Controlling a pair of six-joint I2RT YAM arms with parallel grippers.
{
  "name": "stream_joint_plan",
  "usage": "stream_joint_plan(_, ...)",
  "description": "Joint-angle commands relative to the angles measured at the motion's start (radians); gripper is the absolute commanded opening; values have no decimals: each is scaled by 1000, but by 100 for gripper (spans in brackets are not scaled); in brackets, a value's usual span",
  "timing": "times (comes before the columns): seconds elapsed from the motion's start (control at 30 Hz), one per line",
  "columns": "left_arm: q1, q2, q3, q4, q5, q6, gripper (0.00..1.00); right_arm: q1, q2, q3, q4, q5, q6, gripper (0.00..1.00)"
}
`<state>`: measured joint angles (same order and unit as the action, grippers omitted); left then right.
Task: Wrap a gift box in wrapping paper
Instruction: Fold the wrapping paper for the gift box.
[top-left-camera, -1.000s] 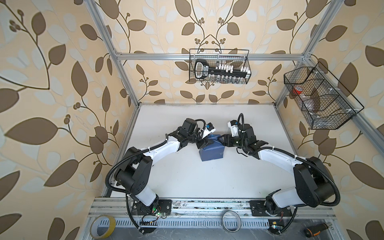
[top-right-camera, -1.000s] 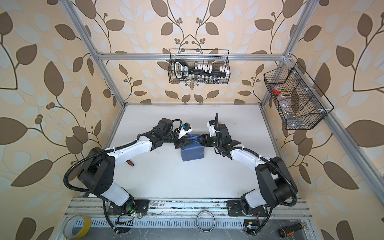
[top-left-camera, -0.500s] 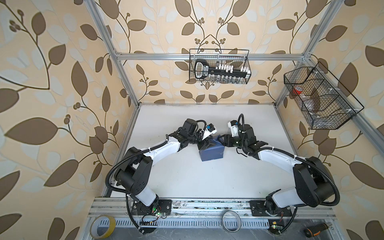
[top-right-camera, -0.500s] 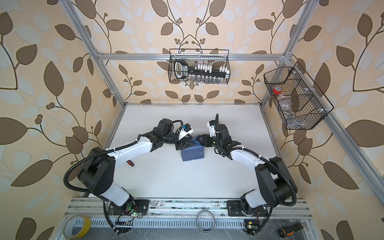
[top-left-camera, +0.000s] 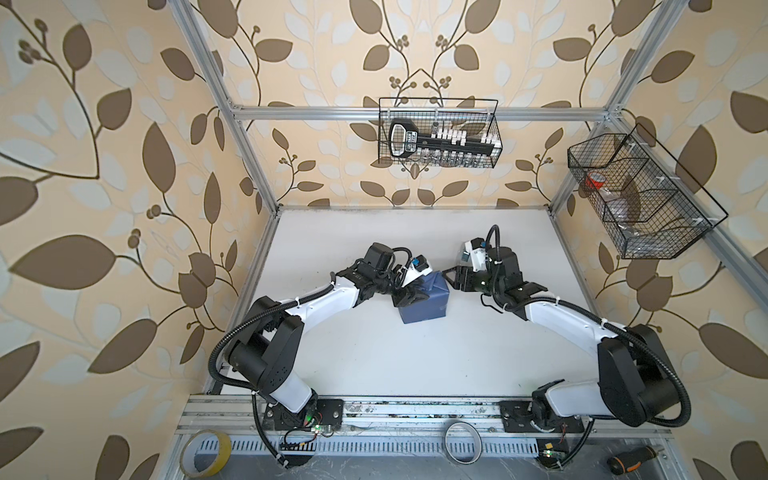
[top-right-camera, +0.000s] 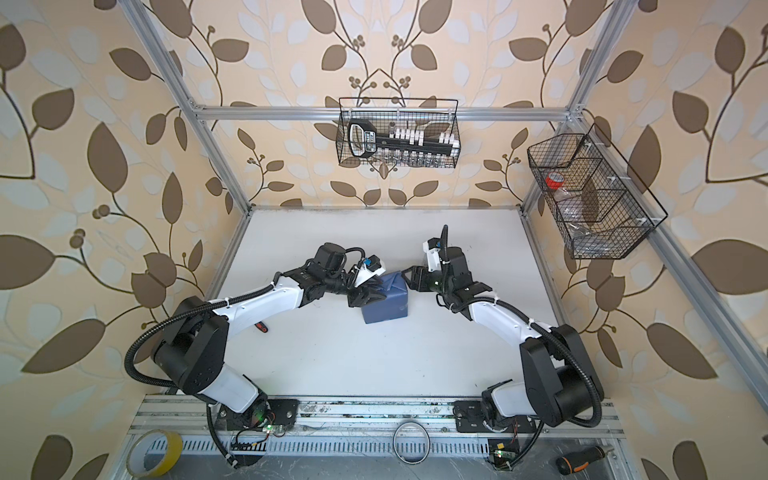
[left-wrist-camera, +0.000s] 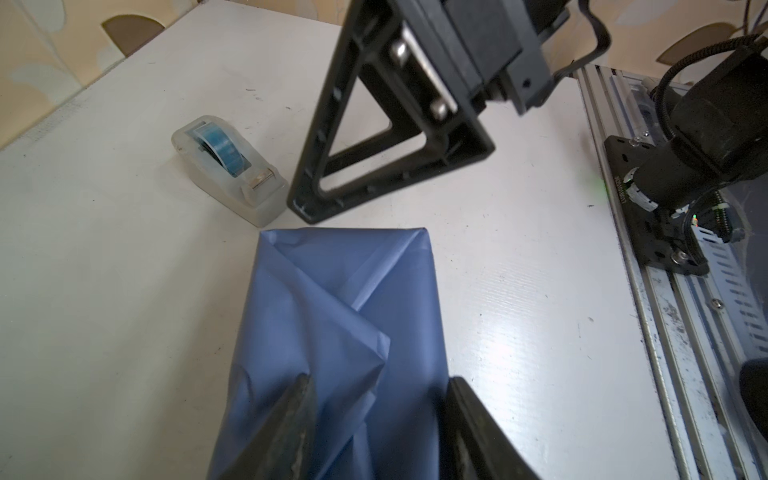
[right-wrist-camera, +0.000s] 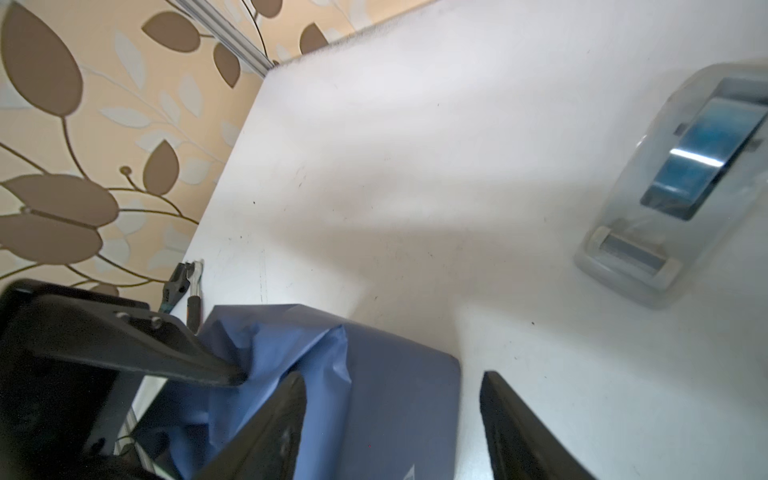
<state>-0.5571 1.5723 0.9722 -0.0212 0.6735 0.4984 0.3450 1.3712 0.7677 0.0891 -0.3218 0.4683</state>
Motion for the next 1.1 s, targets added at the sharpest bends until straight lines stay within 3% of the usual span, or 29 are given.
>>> stream_joint_plan(0.0,-9,-16,-30,-48,0,8,51,8,-27,-7,0,-44,6,72)
stream_joint_plan(0.27,-10,-30,-40,-28,1,1,51,68,132,75,39,-25,43,80)
stream_joint_plan(0.53,-10,-49,-53,32,0,-52,54,72,188,27,55,-23,51,77)
stream_joint_plan(0.67,-10,-103,-65,148,-57,-261,59,74,174,-78,124,-22,78,75)
stream_joint_plan(0.83,-10,-220,-91,180,-306,-671,63,87,186,-143,204,-22,107,74)
stream_joint_plan(0.97,-10,-325,-193,143,-492,-967,81,99,198,-151,232,-28,115,73)
stream_joint_plan(1.07,-8,-316,-207,114,-473,-1065,84,104,196,-157,247,-28,119,73)
